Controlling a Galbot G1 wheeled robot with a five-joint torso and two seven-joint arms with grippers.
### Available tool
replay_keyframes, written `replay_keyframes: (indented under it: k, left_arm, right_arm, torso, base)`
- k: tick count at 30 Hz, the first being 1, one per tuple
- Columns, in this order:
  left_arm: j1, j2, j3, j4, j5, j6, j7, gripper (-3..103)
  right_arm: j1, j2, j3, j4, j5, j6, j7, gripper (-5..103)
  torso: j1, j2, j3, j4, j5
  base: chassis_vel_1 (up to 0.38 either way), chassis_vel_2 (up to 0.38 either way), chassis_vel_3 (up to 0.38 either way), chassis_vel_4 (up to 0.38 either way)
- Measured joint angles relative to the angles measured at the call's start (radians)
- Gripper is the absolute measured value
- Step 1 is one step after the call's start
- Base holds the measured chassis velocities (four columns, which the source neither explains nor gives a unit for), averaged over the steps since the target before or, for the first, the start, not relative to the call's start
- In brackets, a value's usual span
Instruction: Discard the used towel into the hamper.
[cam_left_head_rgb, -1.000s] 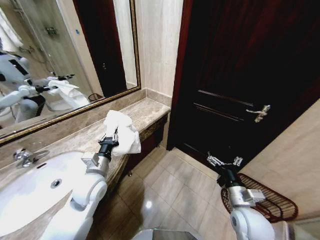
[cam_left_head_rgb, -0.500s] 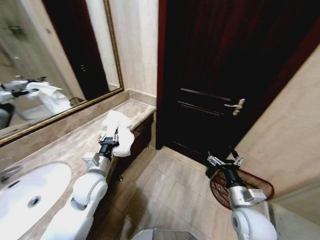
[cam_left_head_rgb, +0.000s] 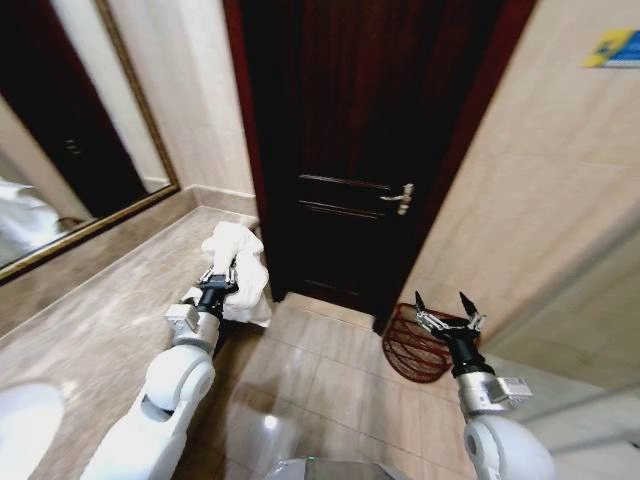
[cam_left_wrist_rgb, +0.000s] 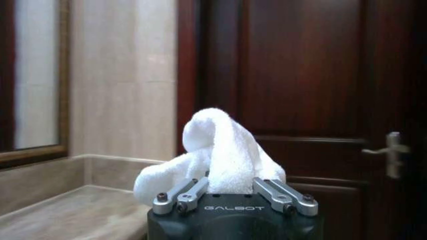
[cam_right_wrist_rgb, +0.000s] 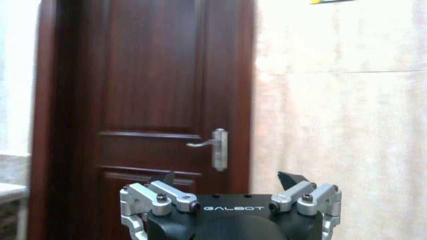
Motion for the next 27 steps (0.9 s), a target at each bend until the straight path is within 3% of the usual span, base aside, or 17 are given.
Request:
replay_keyframes:
  k: [12, 27]
  left_arm:
    - [0.001, -0.007, 0.005, 0.009, 0.001, -0.001, 0.005, 14]
    - [0.005, -0.020, 0.006, 0.036, 0.011, -0.020, 0.029, 14]
  right_arm:
    - [-0.003, 0.001, 0.000, -0.001, -0.008, 0.001, -0.001, 100]
    - [0.021, 0.020, -0.011, -0.031, -0.030, 0.028, 0.039, 100]
  torso:
    - [-0.001, -0.001, -0.001, 0.0000, -0.0004]
    - [-0.026, -0.055, -0.029, -0.0001, -0.0007]
  base:
    - [-0.175, -0.174, -0.072, -0.078]
    - [-0.078, -0.079, -0.043, -0.041]
